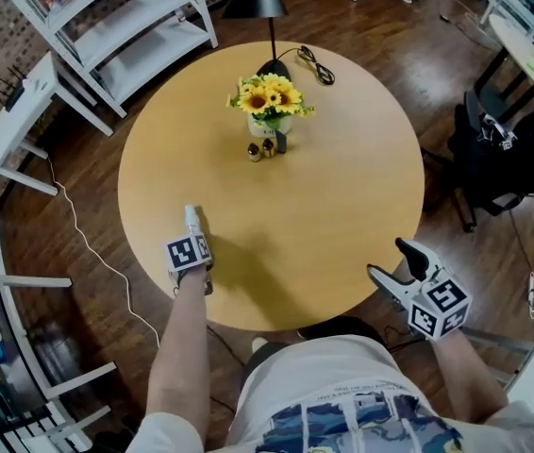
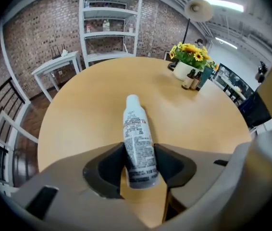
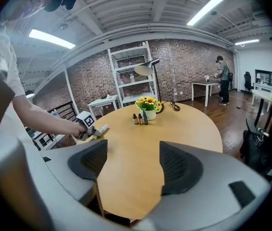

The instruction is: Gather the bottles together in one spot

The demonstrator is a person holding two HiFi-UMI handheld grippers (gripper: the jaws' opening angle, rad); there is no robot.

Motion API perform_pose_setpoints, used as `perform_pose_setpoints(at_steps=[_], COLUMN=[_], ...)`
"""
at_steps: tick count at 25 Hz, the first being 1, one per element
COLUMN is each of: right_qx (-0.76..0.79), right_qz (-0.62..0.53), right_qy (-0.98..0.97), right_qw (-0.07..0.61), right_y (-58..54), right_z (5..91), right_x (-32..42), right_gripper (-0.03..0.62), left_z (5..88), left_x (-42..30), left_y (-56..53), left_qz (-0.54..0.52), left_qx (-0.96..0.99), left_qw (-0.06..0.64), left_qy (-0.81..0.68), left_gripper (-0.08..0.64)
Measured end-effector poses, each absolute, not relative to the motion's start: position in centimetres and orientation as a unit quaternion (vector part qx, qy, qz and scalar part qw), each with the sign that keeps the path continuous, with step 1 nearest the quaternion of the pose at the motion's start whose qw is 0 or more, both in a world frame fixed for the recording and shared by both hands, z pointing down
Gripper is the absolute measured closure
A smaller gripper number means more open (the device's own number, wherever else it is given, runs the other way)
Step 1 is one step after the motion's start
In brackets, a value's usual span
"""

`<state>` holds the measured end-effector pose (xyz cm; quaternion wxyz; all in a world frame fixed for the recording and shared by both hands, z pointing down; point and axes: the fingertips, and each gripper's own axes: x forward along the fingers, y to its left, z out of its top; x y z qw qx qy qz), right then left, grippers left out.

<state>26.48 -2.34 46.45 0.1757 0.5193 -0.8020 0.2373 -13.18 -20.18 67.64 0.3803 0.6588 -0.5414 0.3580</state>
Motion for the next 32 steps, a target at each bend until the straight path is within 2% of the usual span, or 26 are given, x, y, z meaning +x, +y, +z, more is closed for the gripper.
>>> perform_pose_setpoints(at_steps=[4,9,11,13,18,21,22,23,27,32], right_qx=[0.492,0.444,0.413,0.375,0.271,0.230,0.221,0.215,0.234,0.318], right_qz=[0.243,0.250,0.272,0.308,0.398,0.424,0.427,0.428,0.389,0.266], right_qy=[-0.820,-0.850,-0.864,-0.873,-0.872,-0.868,-0.868,-0.869,-0.887,-0.910], right_qw=[0.161,0.132,0.098,0.044,-0.090,-0.119,-0.123,-0.124,-0.088,-0.004], right_y=[-4.5,-7.3,-8.4,-9.3,-9.7,-8.6,-8.2,-7.8,-7.1,-9.5], right_z=[46.4,45.6,44.5,42.7,37.5,36.3,36.1,35.8,35.6,36.0], right_x=[26.2,24.1,22.4,20.6,16.8,15.5,15.2,15.1,15.2,18.2], right_gripper=[0.233,0.233,0.244,0.297,0.302,0.378,0.442,0.472,0.476,0.476], left_z=[64.9,57.0,52.7,48.6,41.8,40.5,40.4,40.5,41.1,43.9], left_x=[-9.1,0.8,4.8,8.1,12.1,12.9,12.9,12.9,12.3,8.6], left_y=[-18.4,-14.1,-11.9,-9.4,-3.9,-2.0,-1.7,-1.5,-1.8,-3.7], left_qz=[0.278,0.147,0.095,0.056,0.007,-0.007,-0.008,-0.006,0.012,0.096], left_qx=[0.705,0.811,0.854,0.890,0.933,0.941,0.941,0.942,0.943,0.928], left_qw=[0.418,0.428,0.414,0.391,0.340,0.329,0.327,0.324,0.310,0.292], left_qy=[-0.501,-0.372,-0.300,-0.230,-0.119,-0.085,-0.081,-0.082,-0.118,-0.208], left_gripper=[0.370,0.370,0.370,0.370,0.370,0.371,0.370,0.371,0.370,0.365])
